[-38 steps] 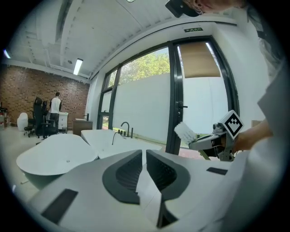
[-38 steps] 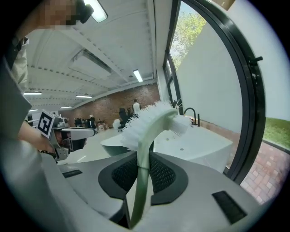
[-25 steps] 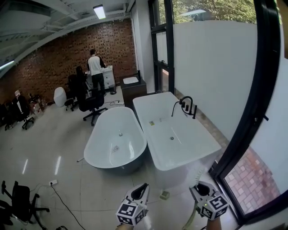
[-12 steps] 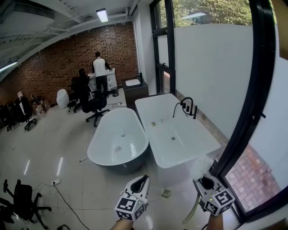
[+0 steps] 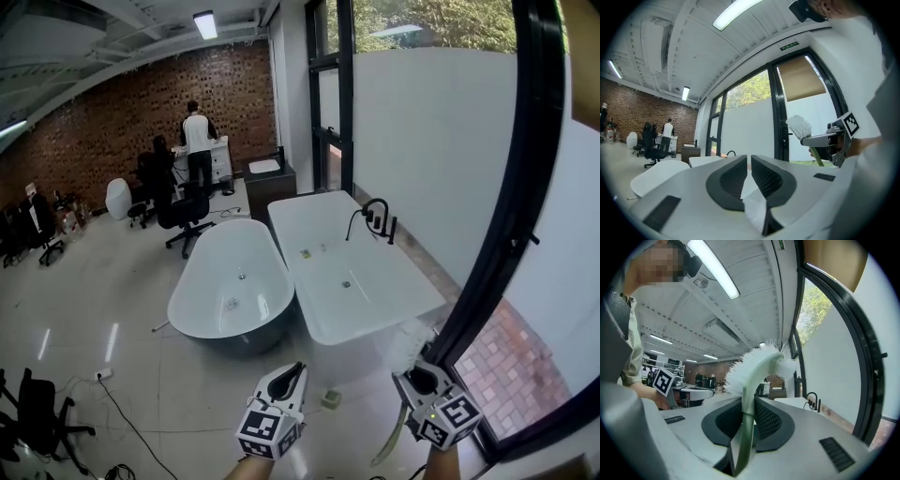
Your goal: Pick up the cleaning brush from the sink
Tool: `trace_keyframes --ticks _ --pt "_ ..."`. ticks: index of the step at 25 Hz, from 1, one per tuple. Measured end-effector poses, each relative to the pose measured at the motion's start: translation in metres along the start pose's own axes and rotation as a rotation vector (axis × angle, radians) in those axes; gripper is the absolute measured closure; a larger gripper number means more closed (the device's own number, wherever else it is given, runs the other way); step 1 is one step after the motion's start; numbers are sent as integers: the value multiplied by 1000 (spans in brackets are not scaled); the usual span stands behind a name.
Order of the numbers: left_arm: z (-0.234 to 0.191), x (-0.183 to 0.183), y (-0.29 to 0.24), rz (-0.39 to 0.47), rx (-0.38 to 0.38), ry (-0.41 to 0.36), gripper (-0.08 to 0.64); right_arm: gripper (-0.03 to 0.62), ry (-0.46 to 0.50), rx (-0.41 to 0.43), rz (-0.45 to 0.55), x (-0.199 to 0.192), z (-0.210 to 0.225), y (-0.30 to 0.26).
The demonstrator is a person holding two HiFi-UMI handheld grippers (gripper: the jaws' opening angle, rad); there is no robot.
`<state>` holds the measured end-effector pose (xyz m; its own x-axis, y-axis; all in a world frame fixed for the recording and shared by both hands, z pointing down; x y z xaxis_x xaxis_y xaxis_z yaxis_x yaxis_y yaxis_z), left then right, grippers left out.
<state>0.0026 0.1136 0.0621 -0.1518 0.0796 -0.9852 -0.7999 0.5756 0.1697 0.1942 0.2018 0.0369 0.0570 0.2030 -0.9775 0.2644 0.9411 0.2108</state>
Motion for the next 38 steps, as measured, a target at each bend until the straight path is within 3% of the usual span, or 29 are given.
trace_keyframes --ticks 38 --pt "-6 -1 27 13 36 -19 538 555 32 36 36 8 -28 -3"
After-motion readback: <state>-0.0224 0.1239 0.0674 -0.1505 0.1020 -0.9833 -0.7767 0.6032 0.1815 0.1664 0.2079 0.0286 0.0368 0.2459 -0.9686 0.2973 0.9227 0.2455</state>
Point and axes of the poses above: the fingertips, and each gripper's own axes: y backward along the fingers, z to its right, x out of its top, the point moved 3 cm from there along y, backward along the fingers, and after that the axes turned 11 degrees about z, right-handed, at the moved point
